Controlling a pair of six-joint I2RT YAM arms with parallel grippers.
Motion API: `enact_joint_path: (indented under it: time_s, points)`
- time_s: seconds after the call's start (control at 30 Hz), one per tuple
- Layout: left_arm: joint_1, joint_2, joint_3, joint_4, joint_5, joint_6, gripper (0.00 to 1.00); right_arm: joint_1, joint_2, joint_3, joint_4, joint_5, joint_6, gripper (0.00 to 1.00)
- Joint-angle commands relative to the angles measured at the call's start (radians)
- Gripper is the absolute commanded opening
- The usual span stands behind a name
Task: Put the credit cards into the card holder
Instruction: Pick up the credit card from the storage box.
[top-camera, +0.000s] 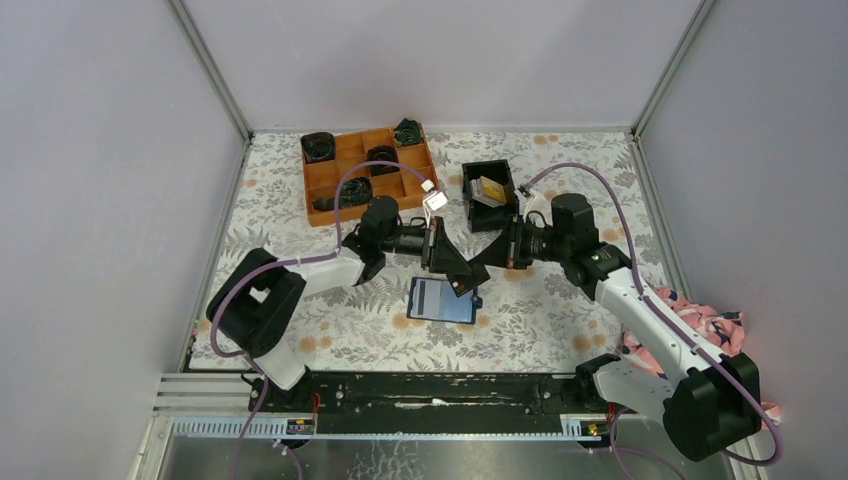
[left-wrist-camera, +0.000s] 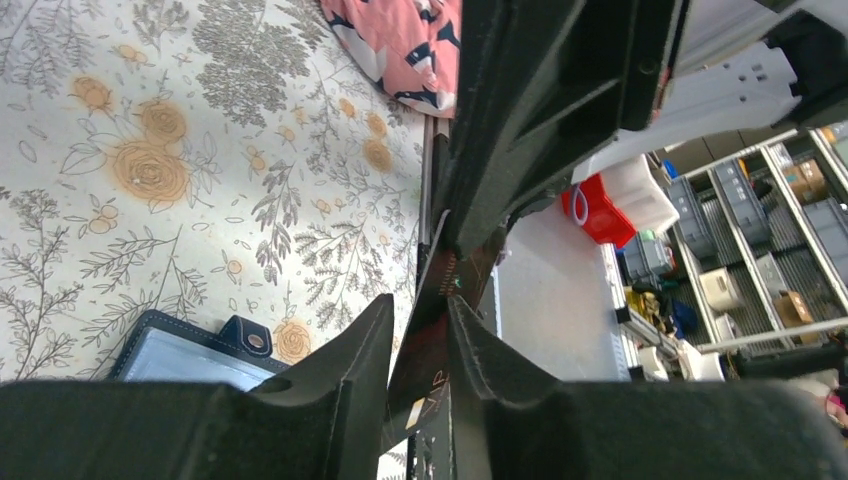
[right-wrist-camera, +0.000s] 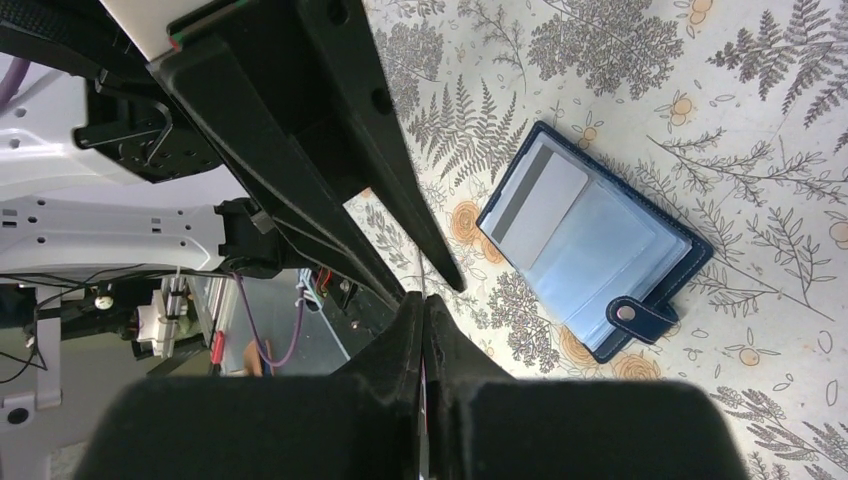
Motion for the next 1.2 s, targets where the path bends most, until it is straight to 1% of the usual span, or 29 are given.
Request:
enact_joint_path:
  time_s: [0.0,0.03,0.1,0.2,0.27,0.3,0.33,0.37,0.4,0.43,0.47,0.5,0.53,0.57,0.6,0.67,0.73,0.8,0.87,0.97,1.03,1.17]
  points:
    - [0.014,0.033,-0.028,0.237,0.097,-0.132,0.25,-0.002,0.015,-0.009,0.065,-0.059,0.017,0.0]
    - [0.016,0.041,-0.032,0.276,0.109,-0.165,0.15,-0.006,0.016,-0.01,0.07,-0.065,0.019,0.0]
    - [0.022,0.069,-0.043,0.382,0.131,-0.244,0.01,-0.014,0.017,-0.017,0.082,-0.077,0.024,0.0]
    - [0.04,0.115,-0.067,0.607,0.151,-0.411,0.0,-0.027,0.018,-0.013,0.075,-0.086,0.015,0.01]
    - [0.063,0.156,-0.086,0.794,0.145,-0.543,0.0,-0.037,0.017,-0.004,0.054,-0.076,-0.005,0.15]
    - [0.079,0.176,-0.094,0.894,0.136,-0.602,0.0,-0.037,0.012,0.002,0.039,-0.057,-0.018,0.2]
    - [0.094,0.186,-0.101,0.911,0.124,-0.626,0.0,-0.037,0.007,0.007,0.023,-0.033,-0.031,0.24]
    - [0.106,0.185,-0.119,0.9,0.099,-0.621,0.0,-0.037,-0.001,0.011,0.01,-0.008,-0.044,0.26]
    - [0.119,0.177,-0.138,0.867,0.068,-0.596,0.0,-0.037,-0.009,0.011,0.005,0.017,-0.045,0.28]
    - [0.128,0.156,-0.158,0.803,0.029,-0.555,0.0,-0.037,-0.016,0.01,0.004,0.046,-0.049,0.3]
    - [0.135,0.126,-0.181,0.716,-0.043,-0.493,0.0,-0.037,-0.022,0.009,-0.001,0.071,-0.052,0.31]
    - [0.137,0.084,-0.195,0.585,-0.104,-0.415,0.0,-0.037,-0.025,0.007,-0.003,0.091,-0.057,0.31]
    - [0.135,0.035,-0.204,0.427,-0.186,-0.287,0.0,-0.037,-0.026,0.005,-0.011,0.12,-0.063,0.32]
    - [0.124,-0.014,-0.211,0.293,-0.277,-0.202,0.0,-0.037,-0.024,0.002,-0.016,0.137,-0.068,0.33]
    - [0.11,-0.057,-0.218,0.19,-0.352,-0.147,0.0,-0.037,-0.021,-0.002,-0.015,0.15,-0.07,0.33]
    - [0.081,-0.116,-0.228,0.067,-0.471,-0.095,0.0,-0.033,-0.017,-0.018,-0.009,0.191,-0.069,0.34]
    - [0.055,-0.156,-0.235,-0.014,-0.565,-0.08,0.0,-0.013,-0.02,-0.044,0.003,0.235,-0.062,0.33]
    - [0.022,-0.19,-0.246,-0.095,-0.668,-0.069,0.0,0.019,-0.015,-0.063,0.017,0.27,-0.051,0.26]
    - [-0.015,-0.204,-0.258,-0.143,-0.749,-0.067,0.0,0.072,-0.001,-0.074,0.027,0.318,-0.04,0.19]
    - [-0.046,-0.215,-0.285,-0.201,-0.844,-0.088,0.0,0.175,0.036,-0.076,0.041,0.41,-0.024,0.11]
    - [-0.061,-0.231,-0.322,-0.208,-0.894,-0.113,0.0,0.242,0.066,-0.074,0.06,0.46,-0.006,0.07]
    - [-0.094,-0.259,-0.359,-0.25,-0.98,-0.138,0.0,0.326,0.141,-0.071,0.096,0.542,0.039,0.01]
